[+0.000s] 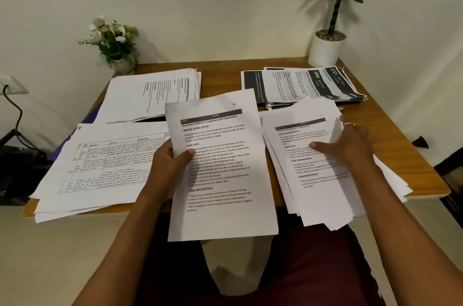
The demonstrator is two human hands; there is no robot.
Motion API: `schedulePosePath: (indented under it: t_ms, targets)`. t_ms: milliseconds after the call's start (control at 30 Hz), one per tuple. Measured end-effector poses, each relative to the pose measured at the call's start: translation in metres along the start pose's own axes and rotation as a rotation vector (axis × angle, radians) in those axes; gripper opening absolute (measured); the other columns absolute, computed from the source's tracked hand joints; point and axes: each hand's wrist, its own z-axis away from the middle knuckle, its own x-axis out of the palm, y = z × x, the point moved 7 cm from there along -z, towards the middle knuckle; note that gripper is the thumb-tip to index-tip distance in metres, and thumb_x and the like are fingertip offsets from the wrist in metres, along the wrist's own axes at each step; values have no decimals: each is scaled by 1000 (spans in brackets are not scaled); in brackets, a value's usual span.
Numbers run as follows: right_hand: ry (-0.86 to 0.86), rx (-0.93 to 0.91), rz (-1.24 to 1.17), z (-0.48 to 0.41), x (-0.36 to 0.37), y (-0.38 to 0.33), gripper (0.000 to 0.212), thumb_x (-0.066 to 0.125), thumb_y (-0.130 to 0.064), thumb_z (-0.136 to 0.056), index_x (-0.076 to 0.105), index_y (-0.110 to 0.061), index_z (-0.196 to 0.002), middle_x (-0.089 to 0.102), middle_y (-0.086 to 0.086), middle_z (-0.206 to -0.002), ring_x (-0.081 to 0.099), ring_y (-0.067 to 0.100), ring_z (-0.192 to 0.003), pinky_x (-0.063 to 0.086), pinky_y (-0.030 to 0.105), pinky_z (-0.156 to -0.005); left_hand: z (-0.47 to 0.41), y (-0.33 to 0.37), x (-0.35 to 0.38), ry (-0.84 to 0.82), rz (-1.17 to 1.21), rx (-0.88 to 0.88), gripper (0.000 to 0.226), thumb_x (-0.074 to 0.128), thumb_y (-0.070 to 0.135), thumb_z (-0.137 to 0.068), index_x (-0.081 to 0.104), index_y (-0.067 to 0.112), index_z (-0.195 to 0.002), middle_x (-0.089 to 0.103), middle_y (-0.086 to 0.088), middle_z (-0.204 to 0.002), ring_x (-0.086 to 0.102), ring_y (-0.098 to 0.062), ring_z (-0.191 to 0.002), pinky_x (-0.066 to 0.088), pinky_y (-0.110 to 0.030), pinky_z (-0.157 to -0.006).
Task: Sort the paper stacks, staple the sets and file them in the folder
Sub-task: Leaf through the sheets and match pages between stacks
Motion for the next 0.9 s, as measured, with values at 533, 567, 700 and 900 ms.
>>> schedulePosePath:
  t_ms: [533, 567, 700, 900]
  targets:
    - [-44, -45, -545, -15, -31, 13, 21, 85, -28, -82, 69, -13, -83, 68, 4, -75, 51, 15, -60, 41, 26, -58, -4, -4, -3, 14, 47, 4, 20, 65, 12, -97, 67, 12, -117, 77, -5, -109, 75, -27, -96, 61, -45, -81]
    - [-59, -62, -548, -17, -30, 14, 20, 85, -29, -83, 71, -14, -82, 71, 6, -77, 55, 17, -63, 44, 28, -62, -4, -4, -3, 15, 50, 1, 19, 65, 12, -97, 67, 12, -116, 77, -5, -109, 75, -27, -97, 61, -46, -81]
    - [-81, -84, -513, -18, -28, 14, 23, 79, -22, -88, 69, -16, -108, 72, -1, -100, 68, 20, -87, 51, 31, -75, -3, -2, -3, 33, 47, 1, 16, 65, 12, -97, 68, 15, -112, 78, -2, -105, 76, -23, -94, 61, -41, -79]
    - [54, -90, -454, -14, -37, 12, 19, 77, -29, -89, 63, -17, -86, 69, 1, -89, 59, 11, -73, 42, 27, -60, -4, -2, -3, 33, 51, -4, 16, 66, 14, -97, 68, 17, -112, 78, 1, -105, 76, -21, -94, 61, -39, -77]
